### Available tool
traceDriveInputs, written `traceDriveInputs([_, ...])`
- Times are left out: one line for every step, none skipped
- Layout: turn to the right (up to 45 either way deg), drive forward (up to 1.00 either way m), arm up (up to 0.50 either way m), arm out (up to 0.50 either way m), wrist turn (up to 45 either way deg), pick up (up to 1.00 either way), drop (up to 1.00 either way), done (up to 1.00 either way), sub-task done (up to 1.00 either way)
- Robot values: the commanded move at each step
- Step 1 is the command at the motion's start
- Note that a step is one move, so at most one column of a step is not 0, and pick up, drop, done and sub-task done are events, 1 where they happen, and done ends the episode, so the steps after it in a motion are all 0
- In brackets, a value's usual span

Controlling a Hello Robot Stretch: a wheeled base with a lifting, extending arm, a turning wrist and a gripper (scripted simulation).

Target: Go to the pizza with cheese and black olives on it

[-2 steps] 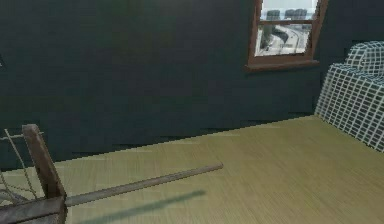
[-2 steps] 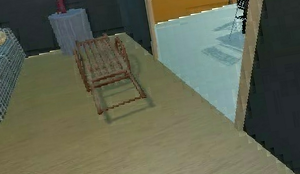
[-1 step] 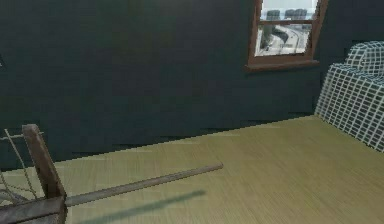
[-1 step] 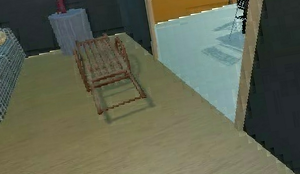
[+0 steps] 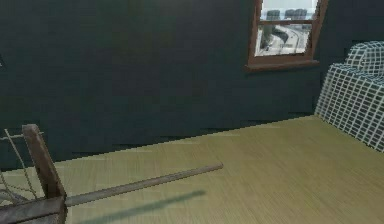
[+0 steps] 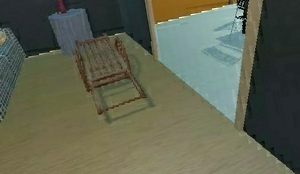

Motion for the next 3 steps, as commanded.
traceDriveInputs([45.0,0.00,0.00,0.00,0.0,0.00,0.00,0.00,0.00])
traceDriveInputs([42.0,0.00,0.00,0.00,0.0,0.00,0.00,0.00,0.00])
traceDriveInputs([0.0,0.10,0.00,0.00,0.0,0.00,0.00,0.00,0.00])
